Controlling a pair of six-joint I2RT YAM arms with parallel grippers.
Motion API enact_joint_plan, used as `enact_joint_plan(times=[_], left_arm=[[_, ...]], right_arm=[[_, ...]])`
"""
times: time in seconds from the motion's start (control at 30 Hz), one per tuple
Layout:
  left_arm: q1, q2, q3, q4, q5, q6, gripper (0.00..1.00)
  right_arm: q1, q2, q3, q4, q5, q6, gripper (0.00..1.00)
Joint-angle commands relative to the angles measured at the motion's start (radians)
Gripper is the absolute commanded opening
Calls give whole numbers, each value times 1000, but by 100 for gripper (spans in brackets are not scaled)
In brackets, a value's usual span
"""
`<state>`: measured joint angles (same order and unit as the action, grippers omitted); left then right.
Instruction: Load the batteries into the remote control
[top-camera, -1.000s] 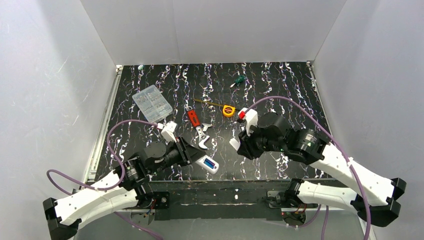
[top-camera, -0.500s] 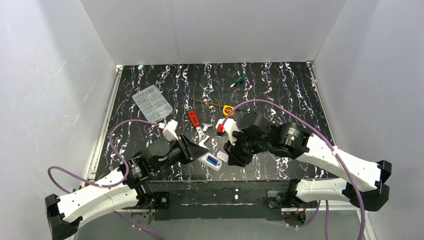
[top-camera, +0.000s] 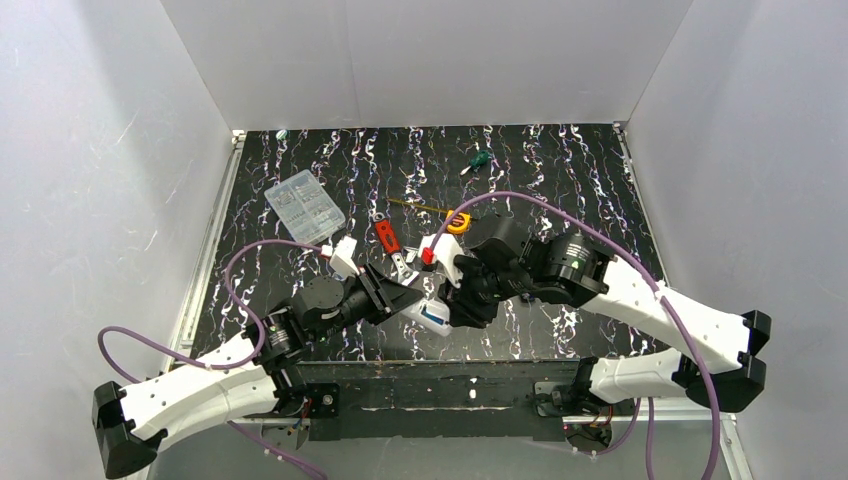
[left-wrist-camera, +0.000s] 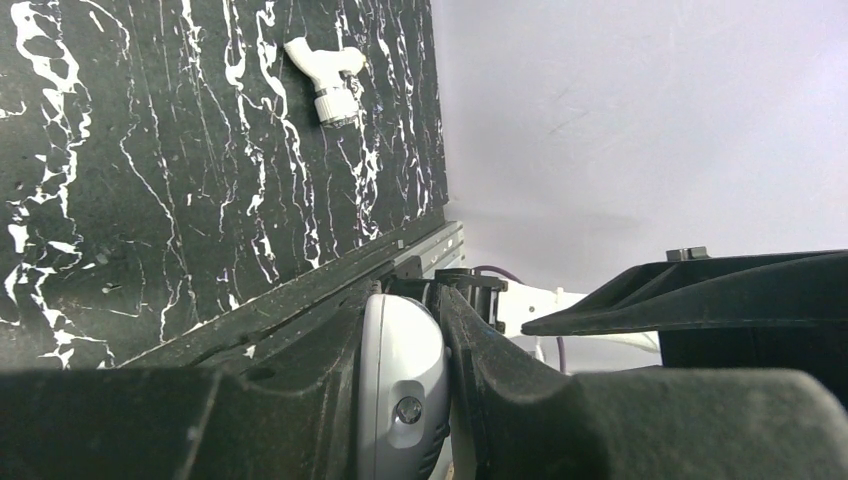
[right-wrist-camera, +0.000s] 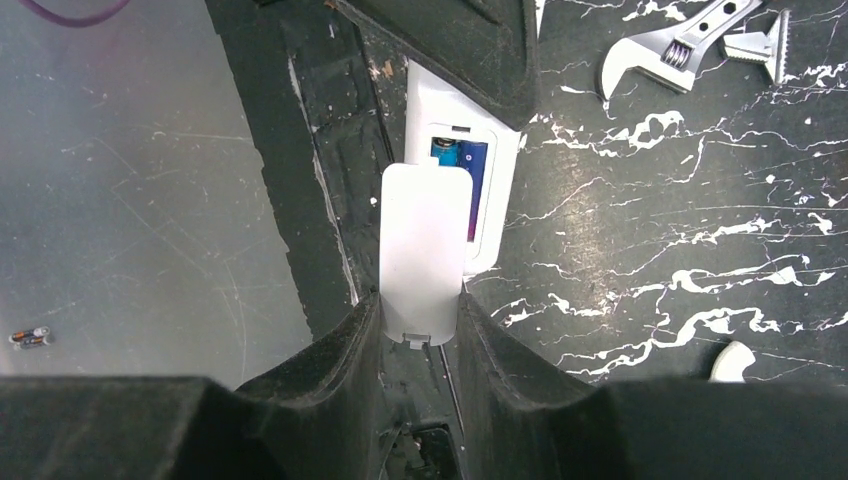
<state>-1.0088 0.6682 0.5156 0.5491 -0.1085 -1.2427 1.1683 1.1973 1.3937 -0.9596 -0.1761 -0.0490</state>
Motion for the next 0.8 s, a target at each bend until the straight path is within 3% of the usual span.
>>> enact_joint_plan(times=[0.0, 0.77], left_arm=[[3, -1, 35, 84, -11, -37, 0], [2, 2, 58, 37, -38, -46, 0]], right_arm=[[7, 30, 67, -56, -14, -39, 23], [10, 107, 96, -80, 80, -28, 23]])
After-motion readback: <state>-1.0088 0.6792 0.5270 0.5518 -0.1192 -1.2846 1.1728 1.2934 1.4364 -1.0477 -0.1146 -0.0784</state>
